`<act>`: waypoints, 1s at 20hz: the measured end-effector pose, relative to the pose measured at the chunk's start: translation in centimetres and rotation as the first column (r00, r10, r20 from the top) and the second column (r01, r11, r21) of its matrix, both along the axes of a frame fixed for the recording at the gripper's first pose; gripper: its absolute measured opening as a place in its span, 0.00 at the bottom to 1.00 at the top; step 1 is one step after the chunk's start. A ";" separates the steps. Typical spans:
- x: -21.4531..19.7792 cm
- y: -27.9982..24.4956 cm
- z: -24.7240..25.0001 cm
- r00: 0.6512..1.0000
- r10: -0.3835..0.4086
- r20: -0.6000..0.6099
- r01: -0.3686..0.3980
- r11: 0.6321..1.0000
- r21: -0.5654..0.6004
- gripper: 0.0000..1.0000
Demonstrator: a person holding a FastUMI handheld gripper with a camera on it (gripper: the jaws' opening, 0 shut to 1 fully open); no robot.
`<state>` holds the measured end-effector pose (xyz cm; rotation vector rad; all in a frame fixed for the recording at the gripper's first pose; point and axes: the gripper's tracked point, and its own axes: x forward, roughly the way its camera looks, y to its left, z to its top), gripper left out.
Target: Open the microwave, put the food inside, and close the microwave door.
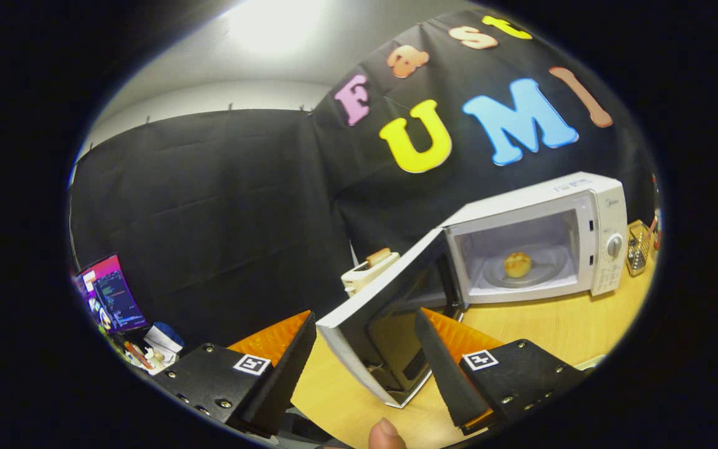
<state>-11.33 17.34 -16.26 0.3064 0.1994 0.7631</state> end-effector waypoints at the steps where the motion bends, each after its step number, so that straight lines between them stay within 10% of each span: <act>1: -1.2 0.8 0.9 0.999 0.002 0.054 -0.001 1.000 -0.010 0.97; 9: -3.7 10.4 -2.3 0.988 0.140 0.066 -0.136 0.989 -0.053 0.97; 20: -2.5 13.3 -6.4 0.963 0.119 0.241 -0.055 0.965 -0.256 0.89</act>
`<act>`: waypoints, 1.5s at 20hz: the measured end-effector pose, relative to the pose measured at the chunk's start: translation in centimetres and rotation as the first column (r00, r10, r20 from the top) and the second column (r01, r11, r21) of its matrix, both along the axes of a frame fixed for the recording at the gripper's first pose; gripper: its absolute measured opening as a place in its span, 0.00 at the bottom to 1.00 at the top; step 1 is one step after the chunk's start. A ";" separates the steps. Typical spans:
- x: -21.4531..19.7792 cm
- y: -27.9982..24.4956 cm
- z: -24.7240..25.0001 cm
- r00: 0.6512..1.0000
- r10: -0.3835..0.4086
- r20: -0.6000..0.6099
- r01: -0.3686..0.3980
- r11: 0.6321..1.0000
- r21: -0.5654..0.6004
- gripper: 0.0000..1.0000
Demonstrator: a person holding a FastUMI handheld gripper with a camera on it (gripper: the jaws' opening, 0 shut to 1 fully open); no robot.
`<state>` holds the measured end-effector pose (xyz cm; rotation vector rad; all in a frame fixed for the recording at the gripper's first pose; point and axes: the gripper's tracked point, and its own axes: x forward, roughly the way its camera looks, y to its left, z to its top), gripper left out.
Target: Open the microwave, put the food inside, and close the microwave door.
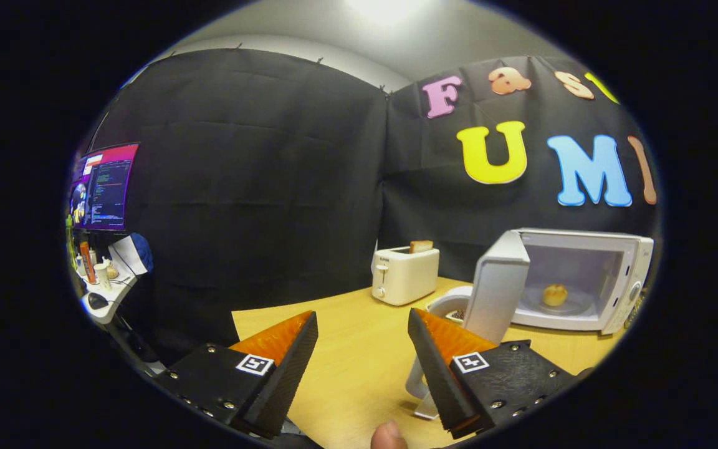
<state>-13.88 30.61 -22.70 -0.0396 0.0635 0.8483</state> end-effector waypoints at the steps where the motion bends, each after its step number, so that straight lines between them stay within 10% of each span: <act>1: -0.4 0.8 0.1 0.999 0.014 0.031 -0.014 1.000 -0.012 0.90; 15: 4.6 -6.2 -2.1 0.963 -0.269 0.022 0.269 0.952 -0.147 0.79; 30: 19.6 -27.7 -2.7 0.737 -0.673 -0.068 0.663 0.738 -0.124 0.69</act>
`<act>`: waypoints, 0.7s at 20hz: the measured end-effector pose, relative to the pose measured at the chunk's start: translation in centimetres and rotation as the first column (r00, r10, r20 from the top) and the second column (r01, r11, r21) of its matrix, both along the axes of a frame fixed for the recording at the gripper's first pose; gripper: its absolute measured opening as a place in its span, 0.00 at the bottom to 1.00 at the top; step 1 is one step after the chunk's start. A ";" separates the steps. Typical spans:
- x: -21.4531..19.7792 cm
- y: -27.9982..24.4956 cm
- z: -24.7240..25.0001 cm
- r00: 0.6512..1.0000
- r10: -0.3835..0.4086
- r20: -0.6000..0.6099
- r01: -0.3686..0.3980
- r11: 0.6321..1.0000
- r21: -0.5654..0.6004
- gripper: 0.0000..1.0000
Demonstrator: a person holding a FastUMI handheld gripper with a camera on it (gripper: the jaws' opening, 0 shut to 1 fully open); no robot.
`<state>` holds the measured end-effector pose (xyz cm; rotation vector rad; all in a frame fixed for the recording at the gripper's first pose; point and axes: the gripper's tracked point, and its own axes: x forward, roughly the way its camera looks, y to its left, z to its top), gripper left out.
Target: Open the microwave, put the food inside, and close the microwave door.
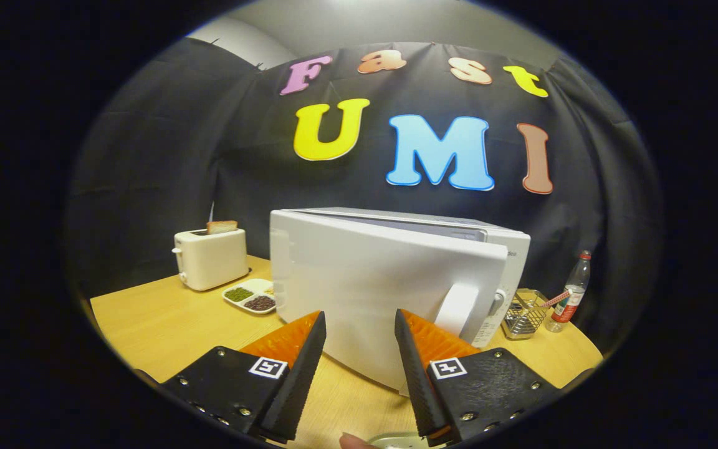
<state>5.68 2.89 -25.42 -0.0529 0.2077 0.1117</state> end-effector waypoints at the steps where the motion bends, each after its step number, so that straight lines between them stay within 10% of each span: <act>1: 1.1 -1.4 0.1 0.998 -0.059 0.003 0.059 0.998 0.002 0.69; 3: 2.6 -3.5 -0.2 0.993 -0.118 -0.004 0.118 0.992 0.040 0.45; 6: 4.5 -4.8 -0.9 0.988 -0.150 -0.031 0.152 0.985 0.082 0.39; 8: 5.7 -5.8 -1.5 0.984 -0.170 -0.051 0.173 0.982 0.072 0.07; 14: 9.3 -6.8 -2.0 0.977 -0.210 -0.024 0.210 0.978 0.007 0.01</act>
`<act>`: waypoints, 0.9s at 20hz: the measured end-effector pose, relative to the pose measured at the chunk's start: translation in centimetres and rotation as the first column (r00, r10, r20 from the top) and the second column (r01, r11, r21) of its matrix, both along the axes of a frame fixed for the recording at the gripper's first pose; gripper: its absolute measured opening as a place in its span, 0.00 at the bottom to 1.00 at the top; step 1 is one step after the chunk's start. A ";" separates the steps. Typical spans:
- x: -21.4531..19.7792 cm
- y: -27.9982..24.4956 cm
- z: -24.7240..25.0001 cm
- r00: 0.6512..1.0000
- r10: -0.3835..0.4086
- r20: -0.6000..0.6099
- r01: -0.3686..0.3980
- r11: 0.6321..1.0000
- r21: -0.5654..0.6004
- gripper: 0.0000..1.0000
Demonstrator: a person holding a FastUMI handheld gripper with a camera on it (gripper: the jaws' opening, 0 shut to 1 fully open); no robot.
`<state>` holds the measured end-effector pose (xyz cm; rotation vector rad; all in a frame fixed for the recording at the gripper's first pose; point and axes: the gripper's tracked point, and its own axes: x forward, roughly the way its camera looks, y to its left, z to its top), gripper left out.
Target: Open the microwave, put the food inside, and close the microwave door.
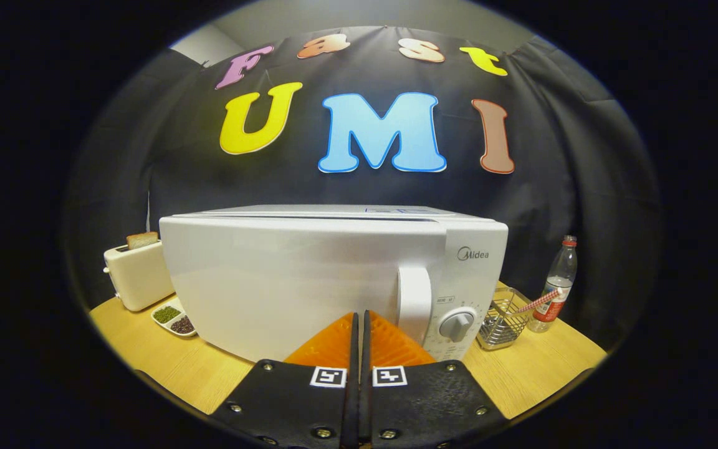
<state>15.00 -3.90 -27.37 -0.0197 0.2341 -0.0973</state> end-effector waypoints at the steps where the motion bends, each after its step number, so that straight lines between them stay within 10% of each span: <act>1: 0.4 0.1 0.2 1.000 -0.001 0.008 0.001 1.000 -0.002 0.01; 18: 1.3 0.9 -0.8 1.000 0.016 -0.027 -0.016 0.999 -0.028 0.09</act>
